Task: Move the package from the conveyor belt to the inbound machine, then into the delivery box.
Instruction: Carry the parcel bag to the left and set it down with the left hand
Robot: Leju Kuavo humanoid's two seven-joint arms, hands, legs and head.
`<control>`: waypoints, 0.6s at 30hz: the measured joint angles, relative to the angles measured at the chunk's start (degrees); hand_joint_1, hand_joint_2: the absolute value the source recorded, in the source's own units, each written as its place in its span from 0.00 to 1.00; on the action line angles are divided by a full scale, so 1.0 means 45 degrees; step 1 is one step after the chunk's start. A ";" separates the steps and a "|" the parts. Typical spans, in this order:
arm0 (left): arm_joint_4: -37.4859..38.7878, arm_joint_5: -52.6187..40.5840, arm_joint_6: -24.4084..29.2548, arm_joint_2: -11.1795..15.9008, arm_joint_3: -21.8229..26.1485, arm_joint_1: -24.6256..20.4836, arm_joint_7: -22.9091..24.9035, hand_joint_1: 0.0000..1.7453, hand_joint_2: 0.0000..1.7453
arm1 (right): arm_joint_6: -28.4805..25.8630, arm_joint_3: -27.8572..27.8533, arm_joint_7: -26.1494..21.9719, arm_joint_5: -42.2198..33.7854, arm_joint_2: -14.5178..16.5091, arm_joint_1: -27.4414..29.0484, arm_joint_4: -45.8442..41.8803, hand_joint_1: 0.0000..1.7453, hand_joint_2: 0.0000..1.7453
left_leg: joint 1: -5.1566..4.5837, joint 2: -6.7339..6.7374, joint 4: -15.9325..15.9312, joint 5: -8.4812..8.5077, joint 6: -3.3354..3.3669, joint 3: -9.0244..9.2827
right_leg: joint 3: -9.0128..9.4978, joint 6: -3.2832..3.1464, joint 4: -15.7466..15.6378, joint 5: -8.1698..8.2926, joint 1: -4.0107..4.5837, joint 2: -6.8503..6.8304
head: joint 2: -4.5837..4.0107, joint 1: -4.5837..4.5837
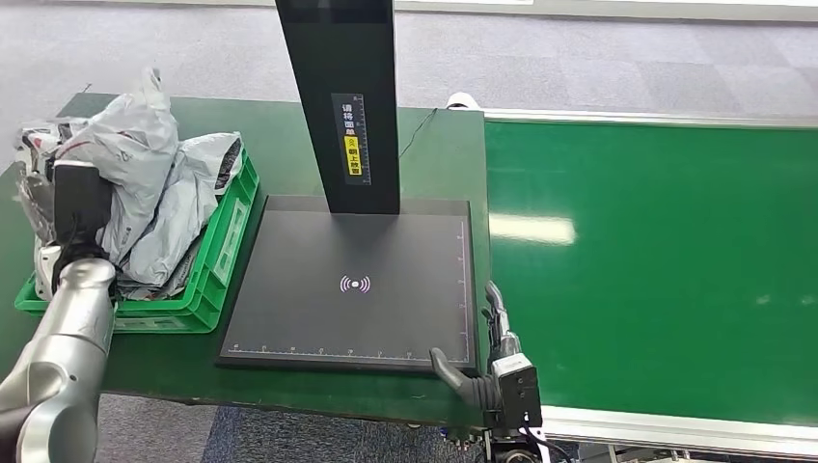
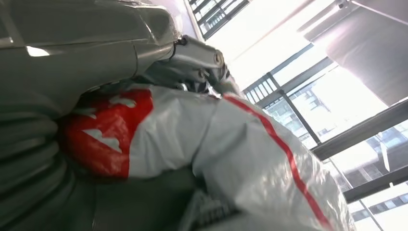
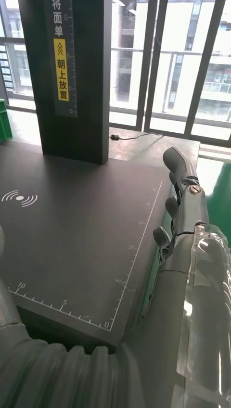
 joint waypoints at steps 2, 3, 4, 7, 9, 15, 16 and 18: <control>-0.0405 -0.0012 -0.0108 -0.0044 0.0140 0.0663 -0.0255 0.00 1.00 | 0.0000 -0.0021 -0.0035 -0.0009 -0.0002 0.0012 0.0012 0.00 1.00 | 0.0000 0.0001 0.0000 -0.0002 -0.0002 -0.0001 | -0.0005 0.0000 -0.0001 -0.0002 0.0000 0.0000 | 0.0000 0.0000; -0.0612 -0.0124 -0.0121 -0.0089 0.0167 0.0964 -0.0295 0.00 1.00 | 0.0000 -0.0029 -0.0054 -0.0012 -0.0004 0.0010 0.0024 0.00 1.00 | 0.0000 -0.0001 0.0000 -0.0002 -0.0003 -0.0001 | -0.0005 0.0001 -0.0001 -0.0002 -0.0001 -0.0001 | 0.0000 0.0001; -0.0810 -0.0256 -0.0112 -0.0139 0.0171 0.1223 -0.0289 0.00 1.00 | 0.0000 -0.0033 -0.0073 -0.0018 -0.0004 0.0007 0.0041 0.00 1.00 | 0.0000 -0.0003 0.0000 -0.0002 -0.0003 -0.0001 | -0.0003 0.0001 -0.0001 -0.0003 -0.0001 -0.0002 | 0.0000 0.0000; -0.1320 -0.0489 -0.0066 -0.0296 0.0169 0.1820 -0.0174 0.00 1.00 | 0.0011 -0.0034 -0.0158 -0.0061 -0.0004 0.0000 0.0109 0.00 1.00 | -0.0001 -0.0003 0.0000 -0.0003 -0.0002 -0.0001 | 0.0006 0.0001 -0.0001 -0.0002 -0.0001 -0.0002 | 0.0000 0.0000; -0.1698 -0.0501 -0.0066 -0.0391 0.0169 0.2201 -0.0102 0.00 1.00 | 0.0019 -0.0033 -0.0209 -0.0109 -0.0005 -0.0010 0.0158 0.00 1.00 | -0.0001 -0.0003 0.0000 -0.0003 -0.0002 0.0002 | 0.0007 0.0001 -0.0001 -0.0001 -0.0001 -0.0001 | 0.0000 -0.0001; -0.2864 -0.0436 -0.0136 -0.0652 0.0213 0.3230 -0.0021 0.00 1.00 | 0.0027 -0.0033 -0.0242 -0.0188 -0.0044 -0.0121 0.0341 0.00 1.00 | 0.0000 -0.0003 0.0000 -0.0003 -0.0002 0.0002 | 0.0007 0.0000 -0.0001 -0.0001 0.0000 -0.0002 | 0.0000 -0.0001; -0.3040 -0.0373 -0.0141 -0.0684 0.0236 0.3352 -0.0053 0.00 1.00 | 0.0028 -0.0033 -0.0251 -0.0194 -0.0047 -0.0147 0.0374 0.00 1.00 | 0.0000 -0.0003 0.0000 -0.0003 -0.0003 0.0002 | 0.0007 0.0000 -0.0001 -0.0001 0.0001 -0.0002 | 0.0000 -0.0002; -0.3518 -0.0027 -0.0158 -0.0764 0.0310 0.3657 -0.0298 0.00 1.00 | 0.0028 -0.0033 -0.0274 -0.0228 -0.0053 -0.0191 0.0438 0.00 1.00 | 0.0001 -0.0002 0.0000 -0.0003 -0.0003 0.0002 | 0.0006 0.0000 -0.0001 -0.0001 0.0001 0.0000 | 0.0000 -0.0003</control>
